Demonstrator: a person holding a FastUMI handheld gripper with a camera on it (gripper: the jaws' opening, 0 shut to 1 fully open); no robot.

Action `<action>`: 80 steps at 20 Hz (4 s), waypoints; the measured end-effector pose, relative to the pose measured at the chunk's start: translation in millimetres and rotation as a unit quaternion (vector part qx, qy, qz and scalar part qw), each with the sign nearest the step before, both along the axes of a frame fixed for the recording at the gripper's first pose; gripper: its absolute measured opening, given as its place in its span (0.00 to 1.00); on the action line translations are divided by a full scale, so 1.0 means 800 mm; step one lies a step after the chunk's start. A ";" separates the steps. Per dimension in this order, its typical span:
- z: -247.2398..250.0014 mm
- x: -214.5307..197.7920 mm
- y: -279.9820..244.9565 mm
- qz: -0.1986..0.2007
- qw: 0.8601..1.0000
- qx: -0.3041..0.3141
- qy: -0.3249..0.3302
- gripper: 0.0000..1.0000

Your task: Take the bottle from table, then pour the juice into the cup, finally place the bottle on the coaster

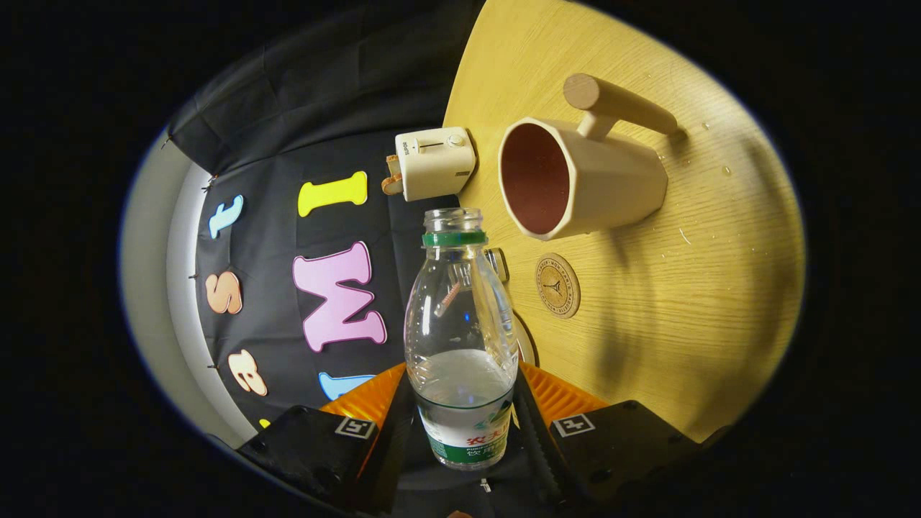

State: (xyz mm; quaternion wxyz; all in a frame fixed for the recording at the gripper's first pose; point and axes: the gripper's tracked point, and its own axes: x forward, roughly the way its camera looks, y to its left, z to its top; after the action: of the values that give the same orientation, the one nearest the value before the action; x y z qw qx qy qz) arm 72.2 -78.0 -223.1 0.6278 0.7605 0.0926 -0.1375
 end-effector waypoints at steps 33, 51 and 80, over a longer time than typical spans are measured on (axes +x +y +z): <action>0.010 0.008 0.004 0.004 0.997 0.081 -0.003 0.74; 0.043 0.025 0.001 -0.047 0.988 0.143 -0.035 0.74; 0.068 0.031 -0.044 -0.105 0.966 0.233 -0.045 0.74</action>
State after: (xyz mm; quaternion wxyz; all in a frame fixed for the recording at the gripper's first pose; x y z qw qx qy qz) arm 97.4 -113.1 -168.6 0.4187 0.8968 0.0134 -0.1425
